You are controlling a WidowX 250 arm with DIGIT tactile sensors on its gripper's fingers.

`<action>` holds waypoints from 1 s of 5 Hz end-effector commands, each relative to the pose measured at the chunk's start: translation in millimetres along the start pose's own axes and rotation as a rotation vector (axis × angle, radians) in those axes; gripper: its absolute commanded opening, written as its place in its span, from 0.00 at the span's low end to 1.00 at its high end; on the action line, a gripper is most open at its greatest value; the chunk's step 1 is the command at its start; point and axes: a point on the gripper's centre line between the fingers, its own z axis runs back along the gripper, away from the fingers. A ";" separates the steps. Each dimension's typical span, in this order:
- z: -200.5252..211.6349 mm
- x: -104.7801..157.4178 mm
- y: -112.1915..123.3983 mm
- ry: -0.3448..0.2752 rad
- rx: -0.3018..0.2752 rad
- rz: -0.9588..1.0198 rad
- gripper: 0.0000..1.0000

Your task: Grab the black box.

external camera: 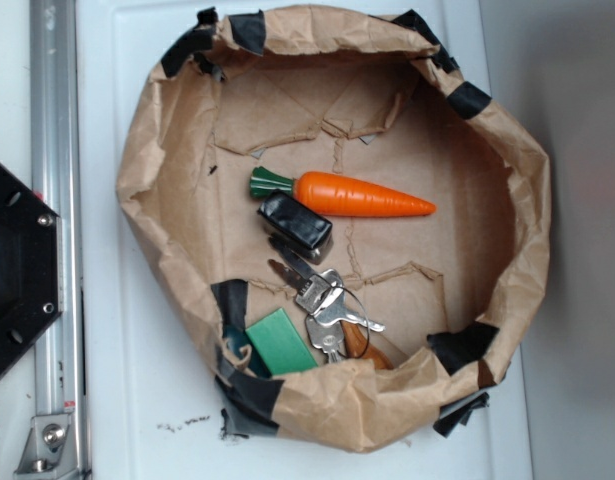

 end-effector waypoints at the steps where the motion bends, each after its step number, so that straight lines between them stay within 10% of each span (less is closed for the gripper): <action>1: 0.0 0.0 0.0 0.000 0.000 0.000 1.00; 5: -3.3 20.2 0.8 0.020 -0.004 -0.124 1.00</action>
